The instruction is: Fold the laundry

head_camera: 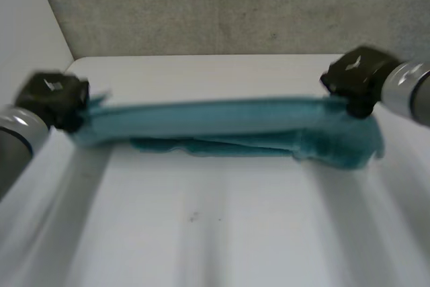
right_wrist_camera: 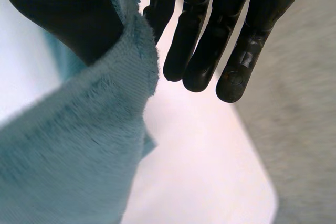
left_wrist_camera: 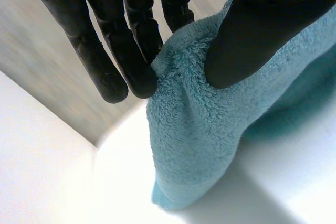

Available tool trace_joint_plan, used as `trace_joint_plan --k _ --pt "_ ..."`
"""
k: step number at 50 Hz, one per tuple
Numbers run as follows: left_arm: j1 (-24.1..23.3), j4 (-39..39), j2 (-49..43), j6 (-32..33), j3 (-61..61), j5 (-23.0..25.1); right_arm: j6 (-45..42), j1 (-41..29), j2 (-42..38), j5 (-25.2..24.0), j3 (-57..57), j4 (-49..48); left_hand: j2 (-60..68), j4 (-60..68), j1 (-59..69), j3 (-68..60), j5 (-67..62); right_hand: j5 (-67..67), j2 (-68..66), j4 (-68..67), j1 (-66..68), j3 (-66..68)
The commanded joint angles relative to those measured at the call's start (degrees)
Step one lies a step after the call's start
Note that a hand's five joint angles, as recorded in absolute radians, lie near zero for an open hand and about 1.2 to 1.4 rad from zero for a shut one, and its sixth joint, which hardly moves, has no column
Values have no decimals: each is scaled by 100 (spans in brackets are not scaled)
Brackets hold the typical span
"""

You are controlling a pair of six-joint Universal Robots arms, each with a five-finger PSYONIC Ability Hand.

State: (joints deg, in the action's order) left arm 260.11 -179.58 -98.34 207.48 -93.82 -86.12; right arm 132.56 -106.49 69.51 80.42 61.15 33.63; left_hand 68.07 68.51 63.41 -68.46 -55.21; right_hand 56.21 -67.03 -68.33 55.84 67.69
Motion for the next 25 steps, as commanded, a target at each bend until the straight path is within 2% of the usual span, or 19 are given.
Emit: trace_joint_plan --k 1,3,5,10,11,12,14,16,17,20,25 --pt "75 -173 -1537 706 677 -308 -459 -179 -1323 578 -698 -67 1193 1149 1659 -1154 -1479 1379 -1297 -1167 2416 1231" --pt "49 -261 -1705 715 1030 -406 -460 -197 -1474 641 -901 -128 1193 1149 1659 -1154 -1479 1379 -1297 -1167 2416 1231" --pt "-12 -445 -1837 706 1625 -432 -433 -267 -1956 851 -1952 -635 1193 1149 1659 -1154 -1479 1379 -1297 -1167 2416 1231" --pt "-126 -1279 -1838 680 2735 -423 -442 -294 -2345 1107 -3589 -1813 1193 1149 1659 -1154 -1479 1379 -1297 -1167 2416 1231" --pt "-196 -1855 -1821 715 3076 -415 -442 -294 -2345 1107 -3592 -1816 1193 1149 1659 -1154 -1479 1379 -1297 -1167 2416 1231" --pt "-241 -2644 -1777 732 3332 -423 -442 -285 -2380 1168 -4149 -2399 1193 1149 1659 -1154 -1479 1379 -1297 -1167 2416 1231" --pt "-232 -3422 -1645 715 3457 -467 -433 -294 -2354 1239 -4672 -3498 1193 1149 1659 -1154 -1479 1379 -1297 -1167 2416 1231" --pt "-267 -4343 -1470 715 3475 -467 -442 -311 -2302 1230 -4569 -3862 1193 1149 1659 -1154 -1479 1379 -1297 -1167 2416 1231" --pt "-267 -4496 -1434 706 3449 -467 -442 -364 -2136 1213 -4307 -3977 1193 1149 1659 -1154 -1479 1379 -1297 -1167 2416 1231" --pt "-267 -4507 -1390 706 3396 -467 -442 -452 -1573 1125 -3305 -3996 1193 1149 1659 -1154 -1479 1379 -1297 -1167 2416 1231" --pt "-215 -3918 -1346 654 2580 -432 -433 -452 -922 923 -1758 -4084 1193 1149 1659 -1154 -1479 1379 -1297 -1167 2416 1231"
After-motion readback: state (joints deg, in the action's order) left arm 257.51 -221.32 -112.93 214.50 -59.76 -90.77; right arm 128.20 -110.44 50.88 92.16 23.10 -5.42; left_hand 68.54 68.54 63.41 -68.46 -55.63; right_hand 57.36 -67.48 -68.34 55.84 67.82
